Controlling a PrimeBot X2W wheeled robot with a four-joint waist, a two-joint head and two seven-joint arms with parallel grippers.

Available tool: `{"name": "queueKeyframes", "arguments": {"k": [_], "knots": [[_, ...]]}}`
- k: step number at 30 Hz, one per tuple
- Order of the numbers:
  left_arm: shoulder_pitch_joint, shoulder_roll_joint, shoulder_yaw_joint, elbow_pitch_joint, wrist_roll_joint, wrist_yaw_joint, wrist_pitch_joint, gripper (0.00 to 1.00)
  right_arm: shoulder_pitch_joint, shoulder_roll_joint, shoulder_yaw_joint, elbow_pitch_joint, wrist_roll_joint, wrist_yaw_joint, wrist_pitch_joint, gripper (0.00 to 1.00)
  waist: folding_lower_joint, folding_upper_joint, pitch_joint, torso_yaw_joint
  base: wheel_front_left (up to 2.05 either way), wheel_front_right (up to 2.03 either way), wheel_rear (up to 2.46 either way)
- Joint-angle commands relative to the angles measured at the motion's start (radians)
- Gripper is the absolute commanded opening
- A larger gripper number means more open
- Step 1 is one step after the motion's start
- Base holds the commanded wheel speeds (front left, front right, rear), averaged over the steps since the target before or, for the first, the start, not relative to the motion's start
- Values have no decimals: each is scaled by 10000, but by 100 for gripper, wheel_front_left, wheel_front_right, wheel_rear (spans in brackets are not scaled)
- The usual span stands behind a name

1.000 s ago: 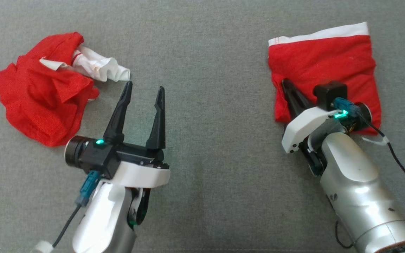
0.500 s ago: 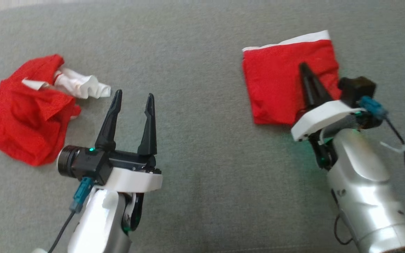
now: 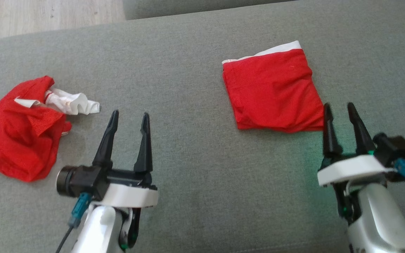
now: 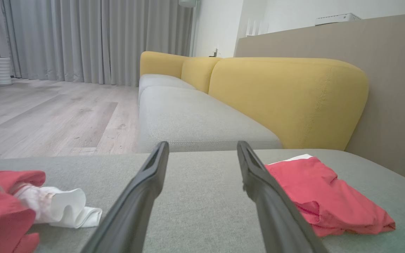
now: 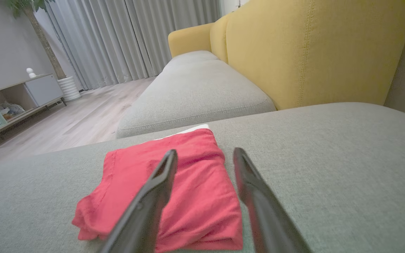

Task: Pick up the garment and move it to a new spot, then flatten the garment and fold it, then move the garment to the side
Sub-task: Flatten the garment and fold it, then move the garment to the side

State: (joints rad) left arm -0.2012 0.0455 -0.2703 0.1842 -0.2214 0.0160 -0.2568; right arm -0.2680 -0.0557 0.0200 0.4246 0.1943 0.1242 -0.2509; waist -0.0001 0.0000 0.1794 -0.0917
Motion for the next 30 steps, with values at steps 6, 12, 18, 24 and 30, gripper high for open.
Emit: {"name": "queueKeyframes", "arguments": {"k": [6, 12, 18, 24, 30], "knots": [[89, 47, 400, -249, -51, -49, -49, 100, 444, 55, 290, -571, 165, 65, -108, 100, 1, 0, -27, -5, 0, 0, 0], [-19, 47, 263, -284, -44, -66, -49, 100, 212, 55, 225, -592, 92, 65, -108, 100, 1, 0, 148, 155, 0, 0, 0], [-249, 47, 137, -366, 25, -82, -49, 100, -669, 55, -79, -359, -150, 65, 349, 100, 1, 0, 660, 460, 0, 0, 0], [-537, 47, -57, -361, -42, -106, -49, 100, -2160, 55, -1264, 595, -641, 65, 1705, 100, 1, 0, 1257, 879, 0, 0, 0], [-730, 47, -283, -257, -156, -45, -49, 100, -3319, 55, -2204, 2295, -1027, 65, 3094, 100, 1, 0, 1558, 1223, 0, 0, 0]]}}
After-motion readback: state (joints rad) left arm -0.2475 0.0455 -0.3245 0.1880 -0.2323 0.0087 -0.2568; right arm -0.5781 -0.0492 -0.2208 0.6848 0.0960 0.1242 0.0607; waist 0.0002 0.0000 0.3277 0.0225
